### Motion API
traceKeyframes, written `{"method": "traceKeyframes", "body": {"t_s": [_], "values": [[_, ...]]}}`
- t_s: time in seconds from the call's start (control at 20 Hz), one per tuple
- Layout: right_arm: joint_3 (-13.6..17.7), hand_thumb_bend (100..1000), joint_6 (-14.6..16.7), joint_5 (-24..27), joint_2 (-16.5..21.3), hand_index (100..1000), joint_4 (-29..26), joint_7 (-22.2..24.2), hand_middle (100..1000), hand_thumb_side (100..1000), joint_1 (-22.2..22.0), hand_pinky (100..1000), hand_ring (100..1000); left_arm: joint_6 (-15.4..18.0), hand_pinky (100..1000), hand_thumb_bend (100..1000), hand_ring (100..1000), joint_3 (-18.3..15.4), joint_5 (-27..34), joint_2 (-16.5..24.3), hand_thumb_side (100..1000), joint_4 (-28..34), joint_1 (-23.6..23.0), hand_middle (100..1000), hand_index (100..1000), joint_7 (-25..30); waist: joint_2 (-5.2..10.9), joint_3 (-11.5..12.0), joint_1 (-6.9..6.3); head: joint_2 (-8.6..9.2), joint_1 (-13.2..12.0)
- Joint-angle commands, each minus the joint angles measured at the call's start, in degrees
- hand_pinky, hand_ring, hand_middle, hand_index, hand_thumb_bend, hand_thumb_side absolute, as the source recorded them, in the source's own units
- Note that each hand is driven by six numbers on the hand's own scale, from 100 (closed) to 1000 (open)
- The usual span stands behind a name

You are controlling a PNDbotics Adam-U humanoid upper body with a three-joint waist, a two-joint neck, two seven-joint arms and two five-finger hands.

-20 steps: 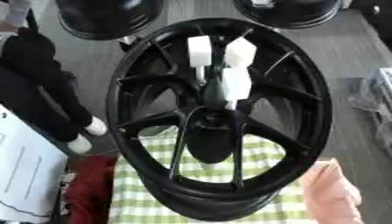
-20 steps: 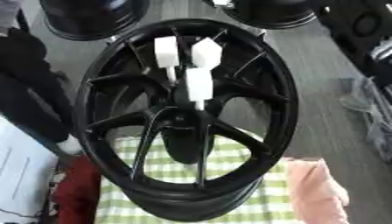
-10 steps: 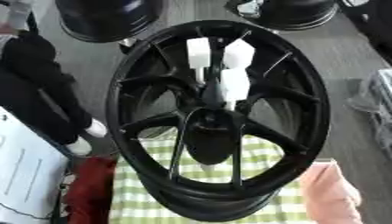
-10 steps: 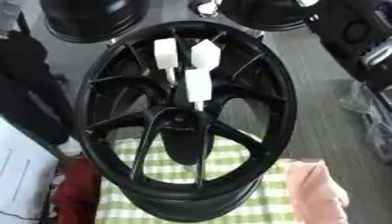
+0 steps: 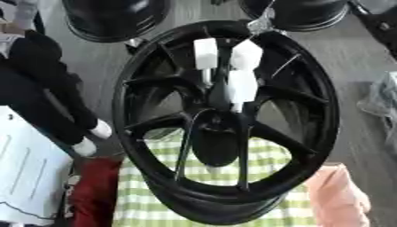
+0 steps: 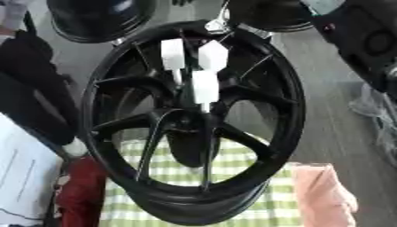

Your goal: Pull the pin out of the wheel hub.

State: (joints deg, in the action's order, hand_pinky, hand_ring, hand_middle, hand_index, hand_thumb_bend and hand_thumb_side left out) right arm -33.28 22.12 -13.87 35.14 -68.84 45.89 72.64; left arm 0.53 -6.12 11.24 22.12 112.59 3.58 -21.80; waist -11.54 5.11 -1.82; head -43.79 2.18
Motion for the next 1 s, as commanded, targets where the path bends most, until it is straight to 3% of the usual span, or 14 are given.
{"method": "traceKeyframes", "body": {"t_s": [0.05,0.4,0.8,1.0], "values": [[0.7,224,3.7,-0.5,2.1,855,-2.6,6.1,762,355,0.8,794,805,0.1,761,352,769,-0.8,-0.3,1.0,609,0.8,0.1,744,782,-0.4,0.81,-0.2,0.04,-0.33,-0.8],[0.4,215,0.6,0.5,3.4,851,-5.0,6.1,761,354,-0.4,795,806,0.0,761,352,768,-0.8,-0.4,0.9,611,0.7,0.1,743,781,-0.4,0.26,-0.5,0.31,-0.33,-1.7],[-0.5,274,1.2,1.4,4.4,847,-5.2,6.1,766,482,-1.9,799,812,0.0,761,353,768,-0.8,-0.3,0.8,613,0.7,0.2,745,782,-0.3,-0.27,-0.6,0.34,-0.33,-1.0],[-1.1,283,1.0,2.6,4.6,845,-5.4,6.1,763,475,-2.2,797,810,0.0,762,352,768,-0.9,-0.3,0.6,615,0.5,0.2,744,782,-0.2,-0.46,-0.6,0.29,-0.33,-0.8]]}}
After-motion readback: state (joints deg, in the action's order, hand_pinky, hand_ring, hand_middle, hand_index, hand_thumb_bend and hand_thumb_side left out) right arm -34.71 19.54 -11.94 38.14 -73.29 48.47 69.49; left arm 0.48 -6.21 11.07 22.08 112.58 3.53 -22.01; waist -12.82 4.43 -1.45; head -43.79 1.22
